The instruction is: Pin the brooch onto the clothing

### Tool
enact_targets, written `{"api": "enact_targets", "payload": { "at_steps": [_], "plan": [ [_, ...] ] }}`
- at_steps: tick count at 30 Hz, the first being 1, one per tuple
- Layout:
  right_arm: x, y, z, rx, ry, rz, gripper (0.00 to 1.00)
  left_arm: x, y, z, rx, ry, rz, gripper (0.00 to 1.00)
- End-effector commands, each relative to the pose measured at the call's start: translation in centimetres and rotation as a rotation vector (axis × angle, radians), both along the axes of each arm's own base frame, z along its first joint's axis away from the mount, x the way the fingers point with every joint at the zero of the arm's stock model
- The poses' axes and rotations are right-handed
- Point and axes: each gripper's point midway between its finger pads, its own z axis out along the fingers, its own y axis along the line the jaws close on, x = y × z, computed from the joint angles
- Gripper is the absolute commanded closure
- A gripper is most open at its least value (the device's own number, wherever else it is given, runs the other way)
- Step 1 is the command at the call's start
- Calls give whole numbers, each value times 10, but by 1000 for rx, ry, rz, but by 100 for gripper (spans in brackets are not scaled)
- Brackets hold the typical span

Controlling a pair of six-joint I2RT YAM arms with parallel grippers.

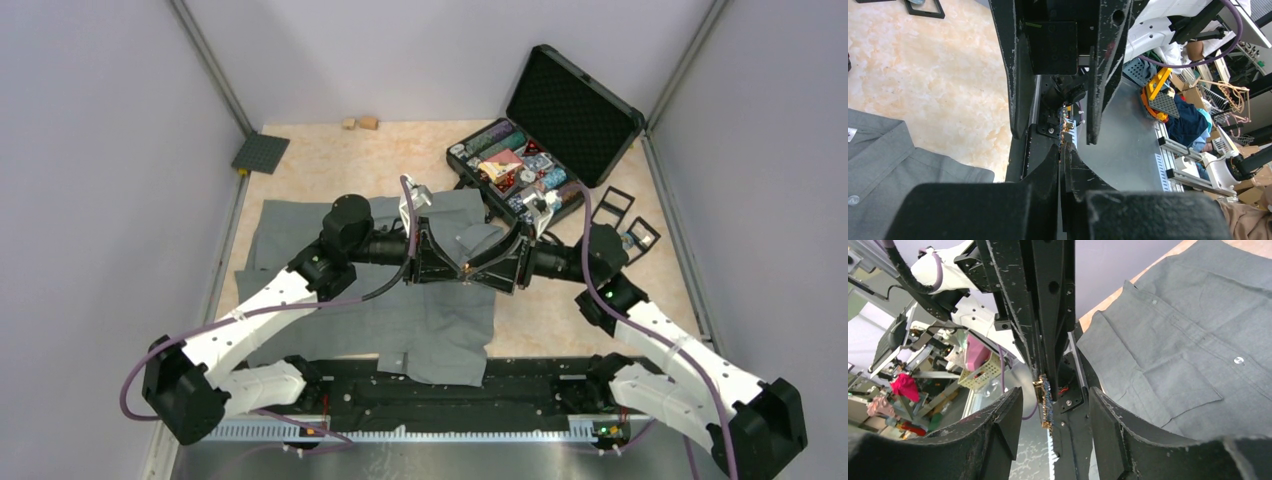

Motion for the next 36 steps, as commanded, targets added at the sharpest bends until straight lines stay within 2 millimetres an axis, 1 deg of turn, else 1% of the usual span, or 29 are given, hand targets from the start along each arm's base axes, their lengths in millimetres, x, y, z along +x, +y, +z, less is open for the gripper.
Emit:
{"api": "enact_targets", "payload": {
  "at_steps": [1, 5, 10, 13, 18, 22, 26, 31, 36],
  "plan": [
    [-2, -3, 4, 6, -31, -27, 48, -5, 3, 17, -53, -77, -7, 100],
    [-5, -7, 2, 2, -20, -44, 49, -5, 2, 16, -53, -75, -11, 100],
    [-7, -8, 0, 6, -5, -42, 54, -5, 2, 16, -52, -73, -13, 100],
    [-7, -8, 2, 21, -4, -43, 60, -5, 2, 15, -51, -71, -14, 100],
    [0, -8, 1, 31, 4, -77, 76, -9, 2, 16, -62, -67, -39, 100],
    [13, -8, -12, -9, 65, -140, 89, -11, 2, 16, -67, -63, -53, 100],
    [23, -4, -30, -66, 121, -165, 96, -12, 1, 15, -67, -56, -62, 100],
    [35, -3, -51, -108, 178, -206, 100, -13, 0, 14, -66, -49, -74, 100],
    [37, -2, -55, -111, 184, -210, 100, -14, -1, 13, -65, -48, -78, 100]
  ]
}}
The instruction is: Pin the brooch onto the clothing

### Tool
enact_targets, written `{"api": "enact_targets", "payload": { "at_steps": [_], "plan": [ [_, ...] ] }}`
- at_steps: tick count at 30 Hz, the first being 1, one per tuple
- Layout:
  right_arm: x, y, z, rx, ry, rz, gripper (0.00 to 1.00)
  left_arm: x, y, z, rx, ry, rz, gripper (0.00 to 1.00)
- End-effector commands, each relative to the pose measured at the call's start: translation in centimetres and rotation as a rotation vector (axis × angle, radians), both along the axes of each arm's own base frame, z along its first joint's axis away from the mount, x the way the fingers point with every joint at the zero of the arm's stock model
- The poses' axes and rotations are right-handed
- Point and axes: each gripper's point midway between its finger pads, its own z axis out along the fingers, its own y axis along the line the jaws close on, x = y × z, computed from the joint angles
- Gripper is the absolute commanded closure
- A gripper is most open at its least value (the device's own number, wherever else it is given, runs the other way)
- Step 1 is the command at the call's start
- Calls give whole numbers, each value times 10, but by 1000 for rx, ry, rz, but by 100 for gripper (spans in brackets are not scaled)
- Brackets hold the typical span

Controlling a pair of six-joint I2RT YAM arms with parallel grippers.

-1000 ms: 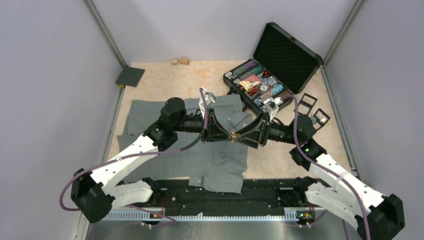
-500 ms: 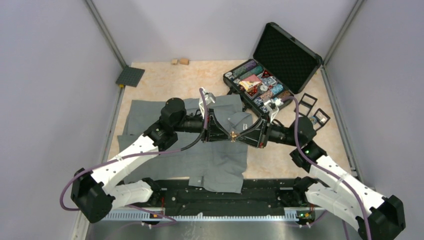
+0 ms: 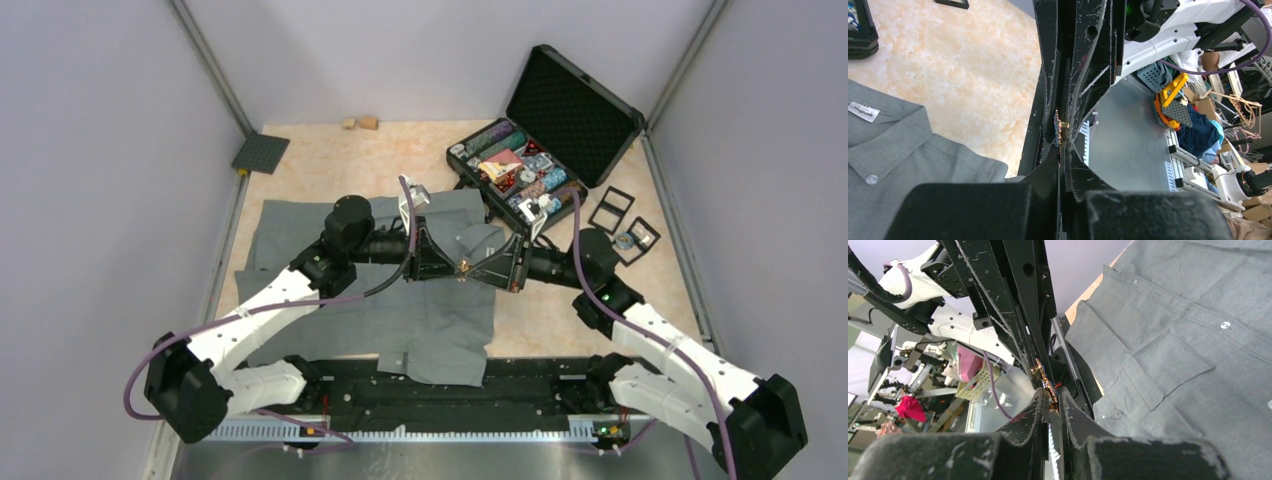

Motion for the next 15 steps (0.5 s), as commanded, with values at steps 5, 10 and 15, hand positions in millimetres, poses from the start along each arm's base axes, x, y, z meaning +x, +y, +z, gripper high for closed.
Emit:
{"api": "enact_targets", "payload": {
  "at_steps": [5, 10, 15],
  "plan": [
    [19, -1, -17, -52, 31, -94, 95, -18, -5, 25, -73, -71, -87, 100],
    [16, -4, -11, -50, 5, -96, 87, 10, -2, 10, 18, -86, 85, 100],
    [13, -9, 0, -29, -35, -115, 75, 21, -2, 2, 48, -64, 143, 100]
  ]
}}
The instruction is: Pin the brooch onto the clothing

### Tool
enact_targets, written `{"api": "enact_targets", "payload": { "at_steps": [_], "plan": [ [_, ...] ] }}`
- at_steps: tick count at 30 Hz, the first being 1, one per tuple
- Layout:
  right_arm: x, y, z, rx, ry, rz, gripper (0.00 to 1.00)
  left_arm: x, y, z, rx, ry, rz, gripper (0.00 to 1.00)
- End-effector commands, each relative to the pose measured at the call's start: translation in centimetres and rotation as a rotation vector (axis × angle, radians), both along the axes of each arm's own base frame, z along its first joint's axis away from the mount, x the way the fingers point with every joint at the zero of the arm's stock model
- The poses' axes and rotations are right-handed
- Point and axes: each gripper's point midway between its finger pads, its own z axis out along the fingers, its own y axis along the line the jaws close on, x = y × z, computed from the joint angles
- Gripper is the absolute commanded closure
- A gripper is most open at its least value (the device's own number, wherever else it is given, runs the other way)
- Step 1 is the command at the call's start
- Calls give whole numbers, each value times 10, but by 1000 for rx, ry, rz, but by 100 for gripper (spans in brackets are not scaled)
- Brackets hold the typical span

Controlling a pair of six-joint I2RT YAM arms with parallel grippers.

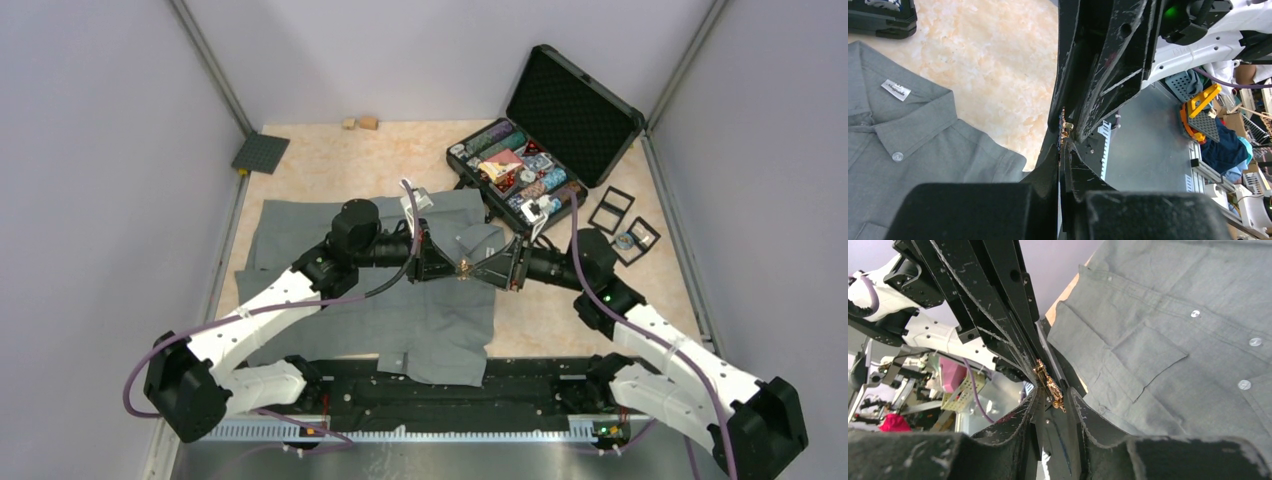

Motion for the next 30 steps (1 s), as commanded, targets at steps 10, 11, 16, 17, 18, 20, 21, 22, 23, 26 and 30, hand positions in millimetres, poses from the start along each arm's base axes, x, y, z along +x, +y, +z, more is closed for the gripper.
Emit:
{"api": "enact_targets", "payload": {
  "at_steps": [10, 11, 16, 17, 18, 20, 21, 22, 23, 26, 30],
  "plan": [
    [2, -15, 21, 7, -96, -95, 61, 18, 2, 9, 30, -28, 100, 100],
    [2, -15, 20, 3, -93, -99, 61, 18, 2, 9, 32, -26, 101, 100],
    [1, -16, 16, 2, -76, -102, 53, 7, -3, 19, -22, -22, 28, 100],
    [0, -16, 17, 6, -74, -98, 52, 4, -3, 22, -34, -24, 8, 100],
    [-1, -16, 18, 10, -70, -93, 52, 0, -4, 23, -42, -25, -15, 100],
    [-5, -16, 20, 18, -65, -83, 51, -7, -5, 27, -57, -26, -60, 100],
    [-9, -16, 20, 19, -58, -69, 49, -11, -5, 29, -64, -26, -84, 100],
    [-15, -16, 21, 25, -50, -40, 46, -14, -5, 30, -68, -23, -105, 100],
    [-21, -15, 21, 35, -41, -9, 43, -17, -5, 31, -73, -24, -124, 100],
    [-37, -13, 28, 83, -45, 65, 38, -19, -7, 31, -70, -28, -153, 100],
    [-46, -14, 39, 105, -90, 106, 35, -12, -5, 16, 21, -15, -135, 100]
  ]
}}
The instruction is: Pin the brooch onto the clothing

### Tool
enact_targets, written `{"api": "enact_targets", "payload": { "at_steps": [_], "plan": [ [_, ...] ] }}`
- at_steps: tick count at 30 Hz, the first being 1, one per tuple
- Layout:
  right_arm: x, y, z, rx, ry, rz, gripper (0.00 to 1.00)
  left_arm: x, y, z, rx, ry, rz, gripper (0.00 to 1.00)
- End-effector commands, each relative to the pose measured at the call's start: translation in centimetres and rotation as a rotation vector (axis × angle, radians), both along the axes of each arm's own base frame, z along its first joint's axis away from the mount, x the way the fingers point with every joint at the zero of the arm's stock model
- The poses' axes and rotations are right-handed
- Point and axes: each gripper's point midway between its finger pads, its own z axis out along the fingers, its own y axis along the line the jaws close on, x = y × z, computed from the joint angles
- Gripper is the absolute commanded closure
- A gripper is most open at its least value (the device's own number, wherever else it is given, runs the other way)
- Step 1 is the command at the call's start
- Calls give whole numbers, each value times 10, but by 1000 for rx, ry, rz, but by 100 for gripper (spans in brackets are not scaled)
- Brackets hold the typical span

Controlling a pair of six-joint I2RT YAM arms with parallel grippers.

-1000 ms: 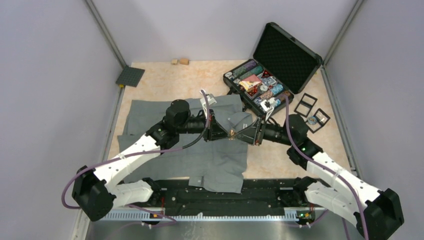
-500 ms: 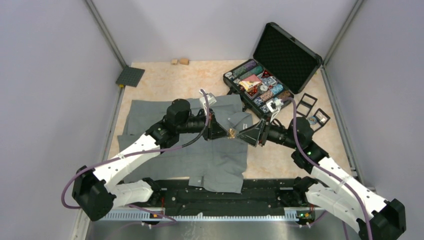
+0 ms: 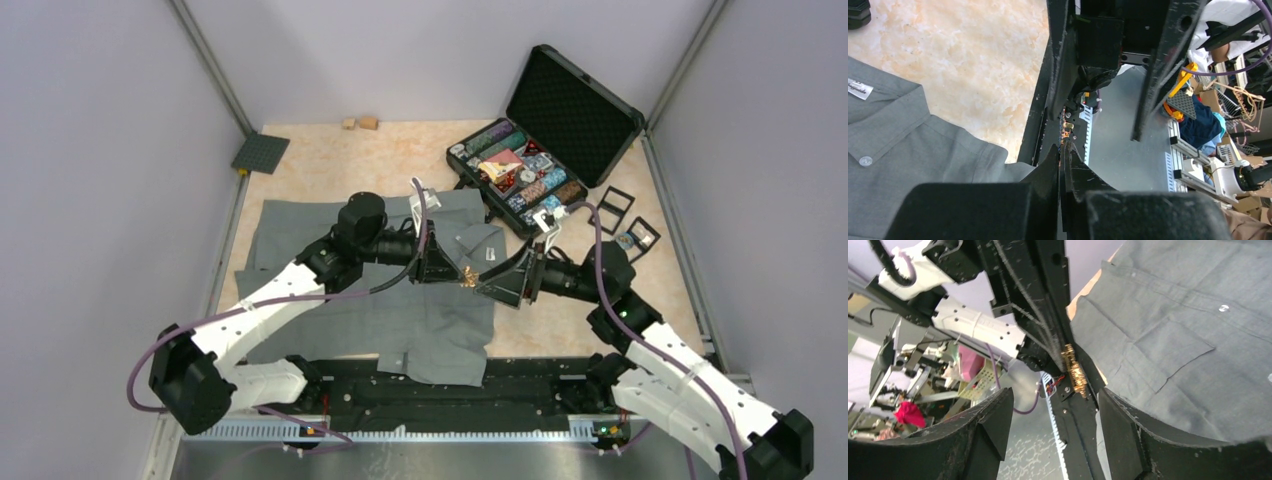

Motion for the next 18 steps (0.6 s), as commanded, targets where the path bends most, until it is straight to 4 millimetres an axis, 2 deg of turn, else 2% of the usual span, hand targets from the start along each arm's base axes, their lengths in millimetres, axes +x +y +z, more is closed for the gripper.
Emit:
{"api": "enact_targets", "payload": {
  "at_steps": [1, 4, 11, 18],
  "plan": [
    [-18, 1, 24, 69, -78, 91, 32, 3, -2, 10, 28, -61, -39, 100],
    [-18, 6, 29, 98, -107, 126, 31, 2, -1, 12, 24, -80, -48, 100],
    [-5, 22, 28, 104, -138, 164, 31, 5, 3, 15, 33, -70, -17, 100],
    [-6, 21, 23, 122, -161, 155, 29, 14, 11, 21, 8, -72, 12, 100]
  ]
}}
